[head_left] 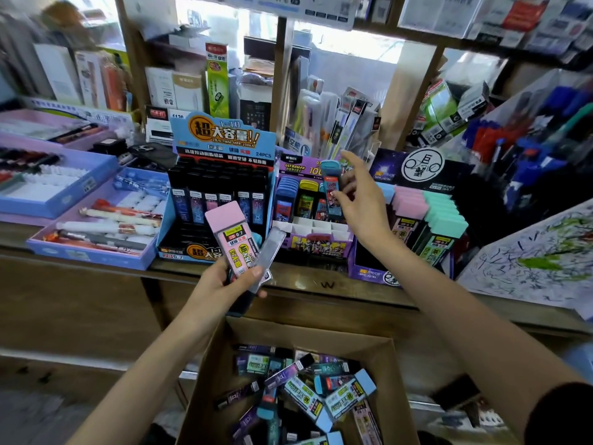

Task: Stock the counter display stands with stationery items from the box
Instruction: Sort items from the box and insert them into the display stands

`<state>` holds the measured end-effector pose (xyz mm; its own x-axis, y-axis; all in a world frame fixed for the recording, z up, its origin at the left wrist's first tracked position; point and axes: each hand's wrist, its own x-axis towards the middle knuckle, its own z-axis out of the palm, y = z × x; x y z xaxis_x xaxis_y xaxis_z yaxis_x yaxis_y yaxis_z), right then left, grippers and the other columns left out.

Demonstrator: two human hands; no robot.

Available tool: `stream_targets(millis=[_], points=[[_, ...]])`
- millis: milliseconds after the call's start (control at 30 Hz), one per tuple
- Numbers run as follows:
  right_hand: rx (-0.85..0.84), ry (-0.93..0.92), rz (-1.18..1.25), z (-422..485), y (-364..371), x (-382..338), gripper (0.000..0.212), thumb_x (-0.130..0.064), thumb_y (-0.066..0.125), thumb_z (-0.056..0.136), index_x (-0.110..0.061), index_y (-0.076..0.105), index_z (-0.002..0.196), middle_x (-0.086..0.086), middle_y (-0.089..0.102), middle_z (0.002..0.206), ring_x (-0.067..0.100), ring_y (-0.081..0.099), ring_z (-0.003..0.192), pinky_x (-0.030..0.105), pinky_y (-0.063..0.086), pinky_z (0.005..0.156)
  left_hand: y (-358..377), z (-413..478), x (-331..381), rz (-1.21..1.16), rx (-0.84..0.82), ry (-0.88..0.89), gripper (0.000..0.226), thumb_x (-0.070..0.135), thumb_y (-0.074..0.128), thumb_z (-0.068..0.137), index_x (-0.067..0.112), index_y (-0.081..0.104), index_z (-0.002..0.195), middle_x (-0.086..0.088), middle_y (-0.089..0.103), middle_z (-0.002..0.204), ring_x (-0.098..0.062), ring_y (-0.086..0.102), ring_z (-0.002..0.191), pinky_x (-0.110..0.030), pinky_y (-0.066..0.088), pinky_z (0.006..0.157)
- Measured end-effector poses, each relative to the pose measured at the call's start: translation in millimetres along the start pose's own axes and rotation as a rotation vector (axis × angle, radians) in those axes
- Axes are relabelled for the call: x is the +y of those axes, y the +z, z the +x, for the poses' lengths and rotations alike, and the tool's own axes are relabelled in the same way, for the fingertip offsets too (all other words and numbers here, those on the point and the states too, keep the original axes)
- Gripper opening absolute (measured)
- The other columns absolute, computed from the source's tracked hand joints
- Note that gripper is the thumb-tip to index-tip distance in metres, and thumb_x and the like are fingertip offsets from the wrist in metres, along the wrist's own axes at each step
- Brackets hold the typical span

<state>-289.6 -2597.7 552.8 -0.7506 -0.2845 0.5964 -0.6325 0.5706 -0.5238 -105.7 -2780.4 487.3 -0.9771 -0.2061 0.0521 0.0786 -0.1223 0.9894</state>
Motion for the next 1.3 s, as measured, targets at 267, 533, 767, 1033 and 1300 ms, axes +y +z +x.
stream_targets(millis=[267, 533, 767, 1033, 1300], points=[[0.034, -0.032, -0.015, 1, 3, 0, 0.040, -0.016, 0.071, 0.081, -0.023, 0.052, 0.115, -0.013, 0.052, 0.083, 0.019, 0.049, 0.093, 0.038, 0.041, 0.084, 3, -1, 1, 0.014, -0.010, -0.003, 0.034, 0.033, 0.066, 0.074, 0.022, 0.060, 0.105, 0.006, 0.073, 0.090, -0.014, 0.070, 0.068, -0.015, 0.052, 0.061], [0.064, -0.055, -0.154, 6, 1, 3, 0.033, -0.021, 0.071, 0.080, -0.014, 0.055, 0.107, -0.001, 0.058, 0.098, 0.021, 0.048, 0.100, 0.032, 0.034, 0.084, 5, 0, 1, 0.015, -0.006, -0.013, 0.040, 0.036, 0.067, 0.073, 0.019, 0.060, 0.108, 0.004, 0.073, 0.094, -0.018, 0.071, 0.072, -0.015, 0.052, 0.062], [-0.013, -0.021, -0.286, 4, 1, 9, 0.025, -0.025, 0.072, 0.079, -0.014, 0.057, 0.096, 0.000, 0.057, 0.096, 0.023, 0.044, 0.100, 0.034, 0.032, 0.081, 13, 1, 3, 0.009, -0.030, -0.004, 0.037, 0.034, 0.066, 0.074, 0.017, 0.061, 0.106, 0.001, 0.074, 0.094, -0.018, 0.071, 0.072, -0.016, 0.052, 0.062], [-0.176, 0.045, 0.003, -36, -16, -35, 0.021, -0.037, 0.049, 0.094, -0.019, 0.059, 0.094, -0.003, 0.055, 0.098, 0.011, 0.049, 0.093, 0.026, 0.037, 0.080, 23, 6, 6, -0.024, -0.049, 0.009, 0.041, 0.041, 0.068, 0.071, 0.019, 0.062, 0.105, -0.002, 0.073, 0.094, -0.017, 0.069, 0.070, -0.018, 0.051, 0.057], [-0.407, 0.471, 0.659, -86, -8, -63, 0.009, -0.022, 0.056, 0.093, -0.018, 0.061, 0.087, -0.005, 0.065, 0.084, -0.009, 0.059, 0.067, 0.007, 0.042, 0.056, 48, 13, 5, -0.093, -0.009, -0.047, 0.042, 0.050, 0.056, 0.076, 0.021, 0.060, 0.106, 0.004, 0.074, 0.082, -0.014, 0.069, 0.062, -0.023, 0.053, 0.048]])
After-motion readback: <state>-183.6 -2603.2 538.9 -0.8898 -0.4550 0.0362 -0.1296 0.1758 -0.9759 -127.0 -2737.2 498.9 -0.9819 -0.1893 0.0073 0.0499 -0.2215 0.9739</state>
